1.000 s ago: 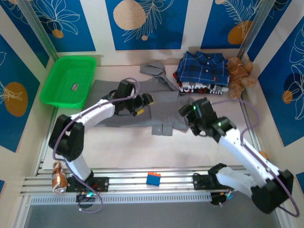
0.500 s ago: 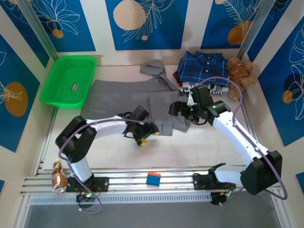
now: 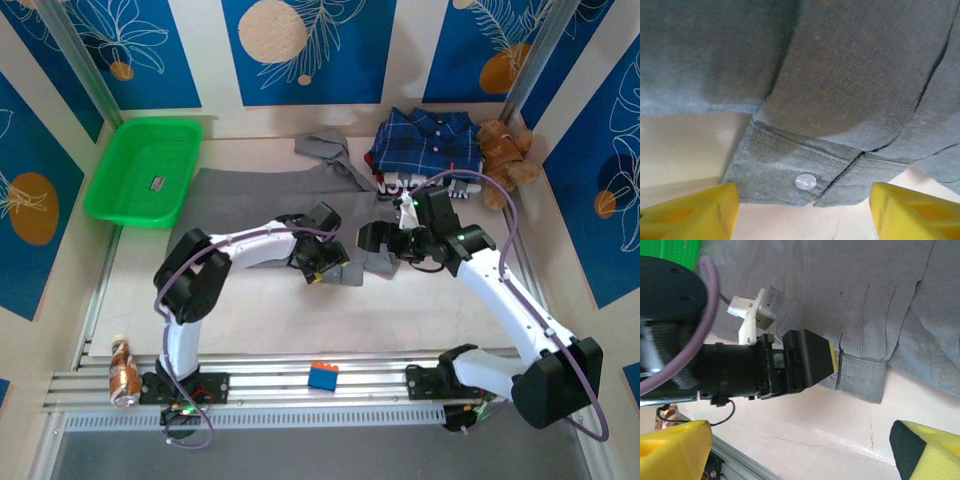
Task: Fold and stack the long sleeve shirts
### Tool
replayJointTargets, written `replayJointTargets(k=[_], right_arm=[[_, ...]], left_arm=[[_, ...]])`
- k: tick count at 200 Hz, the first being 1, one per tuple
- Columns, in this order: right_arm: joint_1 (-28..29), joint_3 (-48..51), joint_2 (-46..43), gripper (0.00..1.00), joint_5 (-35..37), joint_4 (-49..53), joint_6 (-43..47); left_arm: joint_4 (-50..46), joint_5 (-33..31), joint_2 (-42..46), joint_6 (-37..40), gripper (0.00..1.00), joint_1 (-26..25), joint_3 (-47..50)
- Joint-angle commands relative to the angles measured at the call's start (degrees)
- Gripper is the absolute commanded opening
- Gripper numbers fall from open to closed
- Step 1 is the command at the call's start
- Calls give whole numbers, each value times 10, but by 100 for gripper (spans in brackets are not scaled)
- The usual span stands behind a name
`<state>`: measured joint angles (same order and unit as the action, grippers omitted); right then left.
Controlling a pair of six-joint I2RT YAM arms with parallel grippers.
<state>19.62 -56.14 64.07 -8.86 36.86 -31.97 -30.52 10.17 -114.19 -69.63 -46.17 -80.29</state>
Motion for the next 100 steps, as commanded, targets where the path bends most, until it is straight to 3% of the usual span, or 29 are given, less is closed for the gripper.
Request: replayJointTargets(k=[1, 51, 100], right_arm=[[-26, 13, -25, 92, -38, -4, 12], [-91, 29, -50, 92, -74, -16, 20], [-100, 40, -44, 92, -95, -42, 3]], left_arm=[[-90, -17, -30, 35, 66, -15, -29], [-112, -23, -64, 44, 53, -27, -35], [-165, -55, -84, 105, 27, -24, -65]])
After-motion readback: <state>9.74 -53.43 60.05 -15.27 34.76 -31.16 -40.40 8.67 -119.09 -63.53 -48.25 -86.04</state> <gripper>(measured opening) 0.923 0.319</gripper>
